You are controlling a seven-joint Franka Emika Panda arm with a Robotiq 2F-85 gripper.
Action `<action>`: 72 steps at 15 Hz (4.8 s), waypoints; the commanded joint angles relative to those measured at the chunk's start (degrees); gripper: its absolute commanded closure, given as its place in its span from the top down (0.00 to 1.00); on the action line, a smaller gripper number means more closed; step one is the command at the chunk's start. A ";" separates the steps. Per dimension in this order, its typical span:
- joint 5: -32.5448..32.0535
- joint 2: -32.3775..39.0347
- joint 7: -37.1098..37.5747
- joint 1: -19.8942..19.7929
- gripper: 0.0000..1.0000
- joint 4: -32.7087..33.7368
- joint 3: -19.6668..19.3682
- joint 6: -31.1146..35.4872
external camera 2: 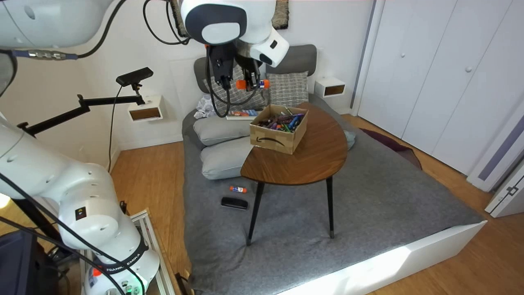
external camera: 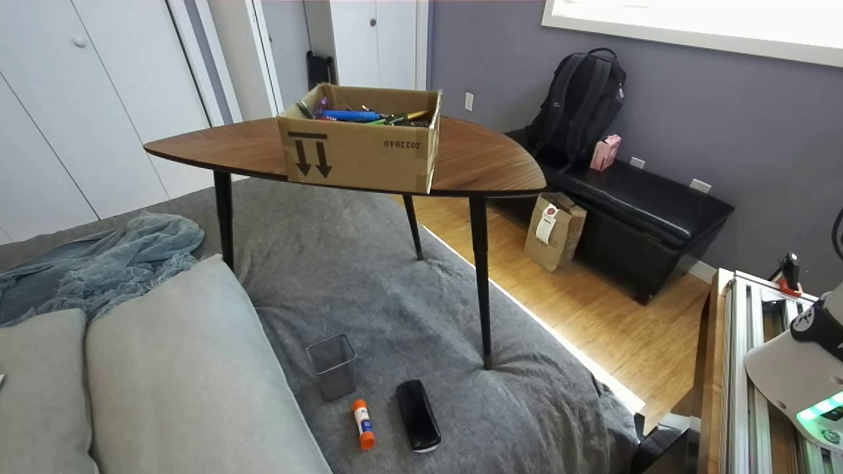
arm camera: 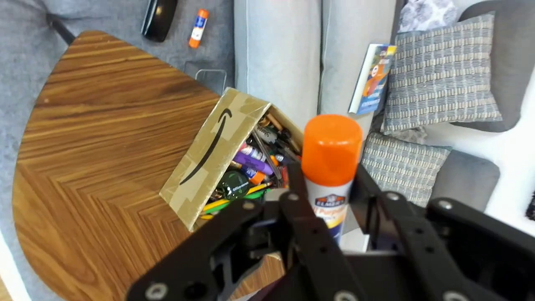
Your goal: Remove the orange glue stick from the box and put it on the table
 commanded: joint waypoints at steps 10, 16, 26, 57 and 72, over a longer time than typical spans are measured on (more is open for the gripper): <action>22.54 20.27 4.53 -9.46 0.08 9.06 -4.01 -25.38; 22.46 22.62 4.53 -12.20 0.30 6.98 -2.91 -26.60; 31.16 29.67 5.14 -14.30 0.08 9.06 -3.61 -38.61; 35.47 54.07 37.18 -14.17 0.08 15.32 -2.61 -27.66; 30.99 49.36 40.11 -12.64 1.00 13.31 -3.13 -26.39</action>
